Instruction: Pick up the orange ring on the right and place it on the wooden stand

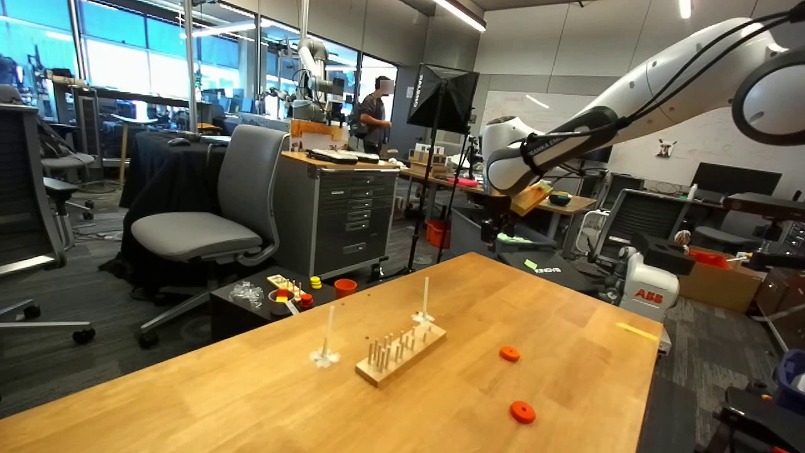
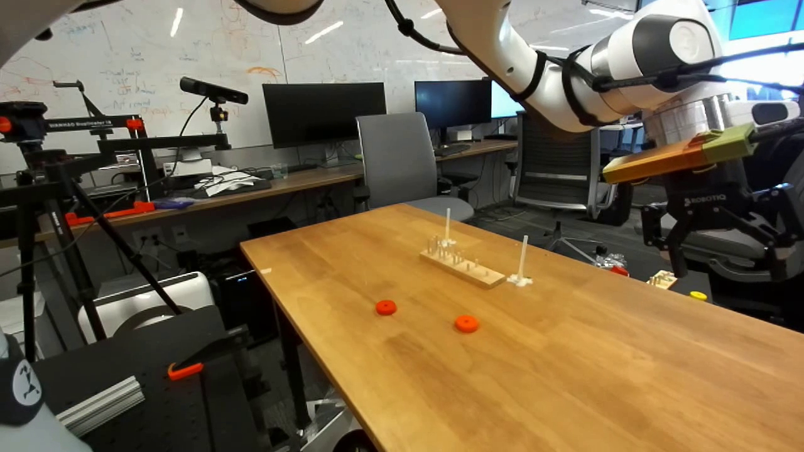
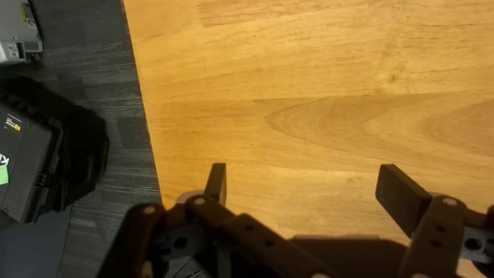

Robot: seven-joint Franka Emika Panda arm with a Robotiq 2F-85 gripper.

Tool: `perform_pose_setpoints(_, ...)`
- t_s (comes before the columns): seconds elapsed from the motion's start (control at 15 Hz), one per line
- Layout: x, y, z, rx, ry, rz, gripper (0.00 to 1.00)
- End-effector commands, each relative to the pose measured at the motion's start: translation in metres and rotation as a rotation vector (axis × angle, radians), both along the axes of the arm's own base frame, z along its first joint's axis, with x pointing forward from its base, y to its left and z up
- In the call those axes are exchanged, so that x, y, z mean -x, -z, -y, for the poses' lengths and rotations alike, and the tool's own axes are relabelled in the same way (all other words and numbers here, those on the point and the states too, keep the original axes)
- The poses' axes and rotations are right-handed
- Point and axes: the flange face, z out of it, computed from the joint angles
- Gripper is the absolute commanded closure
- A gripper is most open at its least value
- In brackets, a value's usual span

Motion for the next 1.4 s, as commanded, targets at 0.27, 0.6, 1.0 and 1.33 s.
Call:
perform_pose_setpoints(0.27,-0.004,-0.004,-0.023,-0.046,-0.039,-0.044,0.00)
perform_pose_setpoints(0.6,-0.003,0.025,-0.055,-0.092,-0.108,-0.088,0.00)
perform_pose_setpoints(1.0,0.004,0.074,-0.086,-0.063,-0.186,-0.166,0.00)
perform_pose_setpoints(1.33,0.016,0.125,-0.118,0.007,-0.259,-0.239,0.00)
